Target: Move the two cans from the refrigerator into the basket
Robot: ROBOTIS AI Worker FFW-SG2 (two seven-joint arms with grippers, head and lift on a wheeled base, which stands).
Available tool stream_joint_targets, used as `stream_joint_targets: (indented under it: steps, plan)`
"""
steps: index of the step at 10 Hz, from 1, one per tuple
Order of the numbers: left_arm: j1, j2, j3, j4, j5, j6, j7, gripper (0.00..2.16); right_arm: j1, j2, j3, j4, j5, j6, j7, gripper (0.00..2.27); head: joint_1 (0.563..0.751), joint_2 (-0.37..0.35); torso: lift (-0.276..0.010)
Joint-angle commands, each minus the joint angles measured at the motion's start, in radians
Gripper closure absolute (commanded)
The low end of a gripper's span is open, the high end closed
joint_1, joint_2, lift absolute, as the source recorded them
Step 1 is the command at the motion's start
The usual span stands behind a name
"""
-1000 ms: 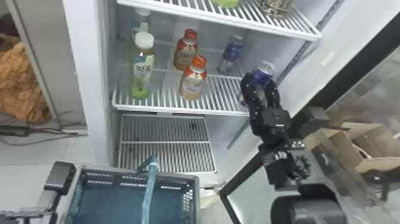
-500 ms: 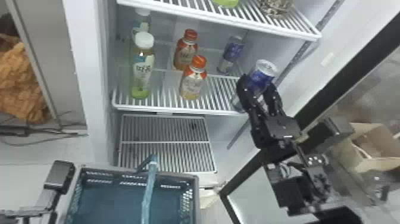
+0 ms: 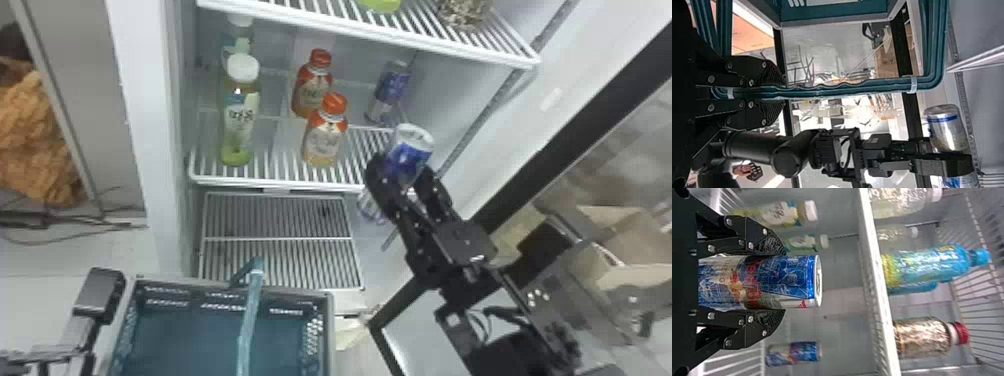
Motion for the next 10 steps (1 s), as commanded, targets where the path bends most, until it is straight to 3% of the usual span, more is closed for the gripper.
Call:
stream_joint_targets:
  steps: [1, 6, 10]
  plan:
    - [0.002, -0.001, 0.004, 0.0, -0.001, 0.013, -0.001, 1.21, 0.049, 0.005, 0.0, -0.048, -0.022, 0.061, 0.005, 0.71, 0.695, -0.35, -0.266]
    - [0.0, 0.0, 0.004, 0.0, -0.003, 0.013, 0.001, 1.21, 0.105, 0.007, 0.016, -0.131, -0.071, 0.287, 0.04, 0.71, 0.695, -0.35, -0.266]
    - [0.0, 0.005, 0.002, 0.0, -0.001, 0.013, -0.001, 1.21, 0.105, 0.007, -0.004, -0.217, -0.087, 0.567, 0.042, 0.71, 0.695, -0.35, -0.266]
